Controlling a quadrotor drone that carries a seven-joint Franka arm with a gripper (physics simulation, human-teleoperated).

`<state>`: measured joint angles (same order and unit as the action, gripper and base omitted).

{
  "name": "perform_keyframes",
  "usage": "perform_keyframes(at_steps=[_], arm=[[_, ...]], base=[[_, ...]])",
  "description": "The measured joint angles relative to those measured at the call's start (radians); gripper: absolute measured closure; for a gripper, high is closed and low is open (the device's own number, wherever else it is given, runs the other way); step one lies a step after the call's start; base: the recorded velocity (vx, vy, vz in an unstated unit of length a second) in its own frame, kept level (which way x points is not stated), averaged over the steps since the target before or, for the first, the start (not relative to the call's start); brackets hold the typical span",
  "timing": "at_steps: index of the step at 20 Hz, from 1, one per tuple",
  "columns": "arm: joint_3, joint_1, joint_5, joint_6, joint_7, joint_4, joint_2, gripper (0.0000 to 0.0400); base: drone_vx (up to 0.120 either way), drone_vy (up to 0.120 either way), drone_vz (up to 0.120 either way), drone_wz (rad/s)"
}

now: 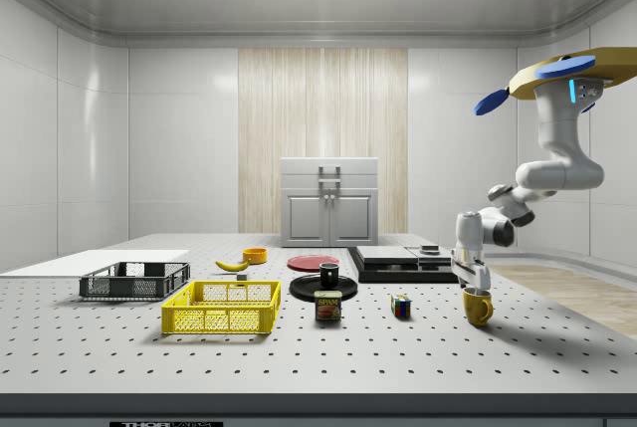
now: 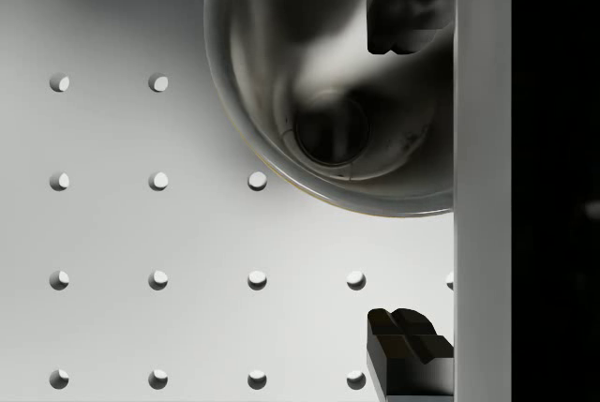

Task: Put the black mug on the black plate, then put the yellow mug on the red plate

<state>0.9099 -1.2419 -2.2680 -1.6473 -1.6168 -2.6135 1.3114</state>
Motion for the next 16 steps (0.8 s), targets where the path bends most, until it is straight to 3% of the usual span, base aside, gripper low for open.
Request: perform_keyframes(at_steps=[11,14,16], arm=[[0.008,0.008,0.004,0.012,0.005,-0.007,-0.006,0.0],[0.009,0.01,0.005,0.015,0.006,-0.009,-0.007,0.0141],[0.01,0.011,0.005,0.017,0.007,-0.01,-0.007,0.02]], base=[[0.0,0.0,0.0,0.0],[0.0,0.0,0.0,0.0],[0.0,0.0,0.0,0.0]])
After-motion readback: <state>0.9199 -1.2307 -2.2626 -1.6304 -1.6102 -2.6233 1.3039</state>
